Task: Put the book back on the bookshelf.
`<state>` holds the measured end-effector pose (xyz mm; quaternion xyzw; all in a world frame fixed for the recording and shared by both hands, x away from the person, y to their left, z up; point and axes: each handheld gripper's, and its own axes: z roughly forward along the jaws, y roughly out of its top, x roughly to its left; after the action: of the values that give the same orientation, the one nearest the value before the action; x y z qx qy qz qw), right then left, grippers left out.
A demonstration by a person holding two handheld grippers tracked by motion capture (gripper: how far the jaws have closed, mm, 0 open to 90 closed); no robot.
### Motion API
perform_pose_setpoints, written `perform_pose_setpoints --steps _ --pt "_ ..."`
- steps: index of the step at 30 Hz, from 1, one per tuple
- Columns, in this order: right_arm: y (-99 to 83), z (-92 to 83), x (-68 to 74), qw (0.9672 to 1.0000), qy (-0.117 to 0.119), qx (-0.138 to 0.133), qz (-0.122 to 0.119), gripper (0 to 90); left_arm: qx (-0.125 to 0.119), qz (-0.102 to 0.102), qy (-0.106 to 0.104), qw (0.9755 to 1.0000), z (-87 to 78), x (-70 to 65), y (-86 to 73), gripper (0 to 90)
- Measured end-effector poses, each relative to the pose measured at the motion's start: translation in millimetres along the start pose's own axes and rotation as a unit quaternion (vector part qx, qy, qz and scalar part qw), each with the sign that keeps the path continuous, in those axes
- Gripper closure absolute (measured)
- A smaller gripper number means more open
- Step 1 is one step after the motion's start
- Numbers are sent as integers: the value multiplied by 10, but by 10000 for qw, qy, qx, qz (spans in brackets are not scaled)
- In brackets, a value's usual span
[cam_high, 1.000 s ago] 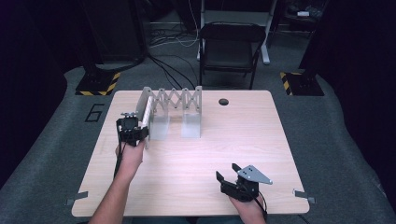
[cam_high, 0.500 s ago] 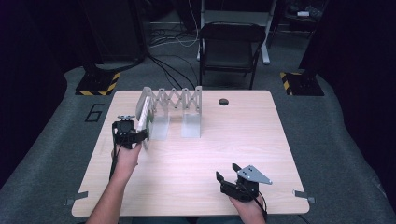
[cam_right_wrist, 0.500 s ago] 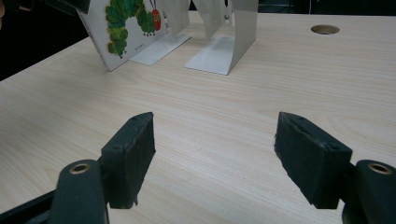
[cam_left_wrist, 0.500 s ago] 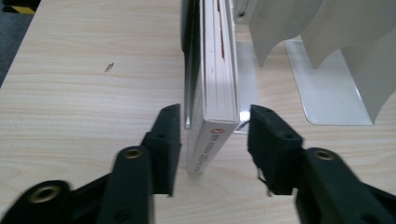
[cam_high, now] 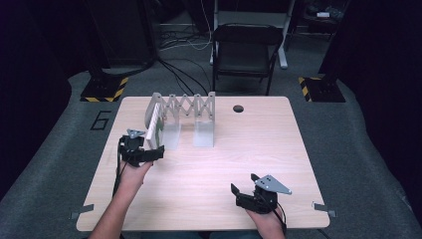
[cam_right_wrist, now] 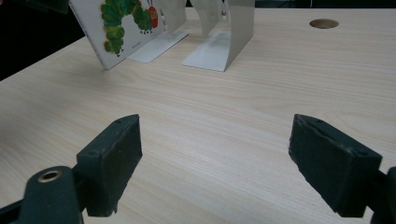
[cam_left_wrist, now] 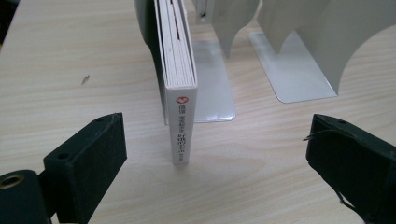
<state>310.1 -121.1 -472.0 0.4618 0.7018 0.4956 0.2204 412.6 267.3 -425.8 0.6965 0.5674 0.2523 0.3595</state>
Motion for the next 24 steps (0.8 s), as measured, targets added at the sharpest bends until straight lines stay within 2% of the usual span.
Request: perform_pose_setpoints --steps 2,5,7,9,11,17,20,21,22,24 --pt "9 -11 -30 10000 -35 -42 29 166 -149 -47 -103 9998 -41 11 -74 31" --pt "17 -27 -82 9999 -106 -32 77 161 -186 6 -267 9995 -108 41 -165 30" --pt "20 -38 -121 9998 -164 -24 78 159 -207 92 -282 9993 -151 54 -224 29" --pt "22 -43 -157 9996 -260 -45 78 156 -223 123 -392 9989 -190 81 -293 29" --pt "20 -42 -188 9994 -335 -72 76 149 -226 189 -363 9989 -215 99 -345 30" --pt "-13 -70 -309 9978 -637 -163 6 128 34 424 -254 9988 -218 231 -501 29" --pt "-28 -75 -425 9977 -677 65 34 91 150 460 -279 9984 -219 297 -549 29" --pt "-28 -75 -425 9977 -677 65 34 91 175 465 -268 9984 -214 332 -589 29" --pt "-57 -83 -530 9967 -781 188 120 76 251 492 -252 9982 -199 369 -632 29" --pt "-86 -83 -609 9956 -883 291 105 51 358 544 -213 9976 -184 399 -671 30"
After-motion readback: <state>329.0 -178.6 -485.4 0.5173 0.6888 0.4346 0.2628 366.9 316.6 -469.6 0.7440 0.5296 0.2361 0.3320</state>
